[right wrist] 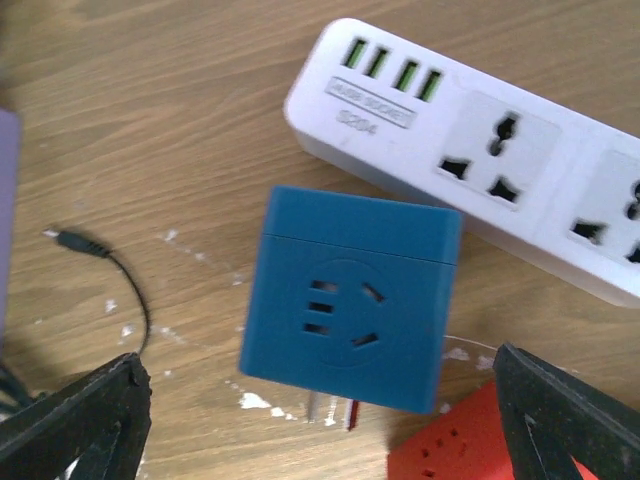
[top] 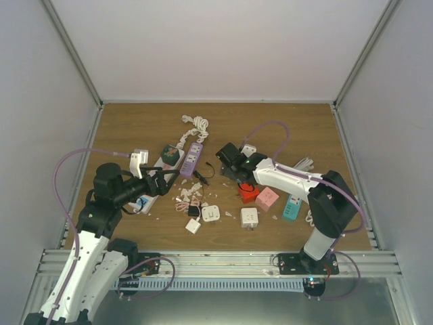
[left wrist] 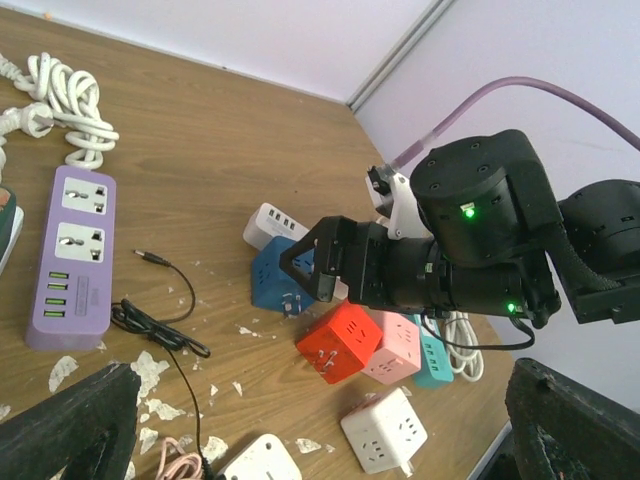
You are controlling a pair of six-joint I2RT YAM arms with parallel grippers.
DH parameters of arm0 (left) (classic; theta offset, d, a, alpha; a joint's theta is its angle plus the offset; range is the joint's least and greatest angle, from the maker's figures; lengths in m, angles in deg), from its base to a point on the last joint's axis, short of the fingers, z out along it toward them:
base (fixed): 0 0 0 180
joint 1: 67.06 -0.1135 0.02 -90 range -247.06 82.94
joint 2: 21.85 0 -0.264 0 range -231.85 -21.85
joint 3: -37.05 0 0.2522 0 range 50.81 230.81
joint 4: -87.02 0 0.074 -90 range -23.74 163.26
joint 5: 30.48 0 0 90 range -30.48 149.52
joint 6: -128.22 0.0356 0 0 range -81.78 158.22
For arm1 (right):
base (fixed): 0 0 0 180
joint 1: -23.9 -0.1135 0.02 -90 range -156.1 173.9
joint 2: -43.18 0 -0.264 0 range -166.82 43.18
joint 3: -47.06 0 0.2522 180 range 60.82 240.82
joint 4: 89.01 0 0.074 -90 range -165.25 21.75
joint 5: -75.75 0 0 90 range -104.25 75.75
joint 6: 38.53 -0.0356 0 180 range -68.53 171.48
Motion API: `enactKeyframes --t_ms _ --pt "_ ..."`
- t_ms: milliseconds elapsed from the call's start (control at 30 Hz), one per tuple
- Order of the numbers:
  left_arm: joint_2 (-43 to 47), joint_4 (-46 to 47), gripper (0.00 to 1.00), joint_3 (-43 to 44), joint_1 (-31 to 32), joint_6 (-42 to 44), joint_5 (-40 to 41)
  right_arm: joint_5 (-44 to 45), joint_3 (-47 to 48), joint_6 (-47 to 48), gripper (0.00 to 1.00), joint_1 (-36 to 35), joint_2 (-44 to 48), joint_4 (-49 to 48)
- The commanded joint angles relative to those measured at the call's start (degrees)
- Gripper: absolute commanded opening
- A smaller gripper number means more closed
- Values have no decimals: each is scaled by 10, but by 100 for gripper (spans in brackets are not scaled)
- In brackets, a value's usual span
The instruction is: Insert the plug
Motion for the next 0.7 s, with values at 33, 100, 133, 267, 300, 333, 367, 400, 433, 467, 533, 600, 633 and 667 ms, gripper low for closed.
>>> enactKeyframes --t_ms 33,100,133,267,300,333,367,400,433,467,533,600,633,667 --pt "-4 22 99 -9 1 4 9 47 -8 -63 86 8 -15 16" --pt "-6 17 99 -10 1 12 18 44 -10 -47 80 11 -22 2" --pt "-8 14 99 -11 2 13 21 46 -7 -40 79 11 -25 -1" --pt "-11 17 99 -17 2 16 23 46 -2 -12 79 22 -36 -16" --pt "-13 17 99 -17 1 16 23 45 -2 -12 80 26 -41 -16" --pt "-16 19 99 -19 1 16 24 45 -2 -10 80 29 -46 -16" --pt "-18 20 99 -19 1 16 26 45 -3 -7 81 31 -50 -18" --pt "-21 21 99 -19 1 16 27 44 -4 -2 80 34 -54 -25" --pt "-23 25 99 -21 1 16 27 43 -5 6 80 35 -59 -31" --pt "-25 28 99 -22 2 15 27 41 -6 13 79 36 -62 -37" --pt "-29 34 99 -25 2 14 24 35 -7 26 78 37 -69 -49" --pt "-38 35 99 -22 1 15 17 26 -8 41 75 38 -70 -60" --pt "-42 36 99 -19 1 13 16 20 -11 46 74 39 -70 -66" --pt "-44 39 99 -19 1 12 15 17 -14 48 74 39 -69 -71"
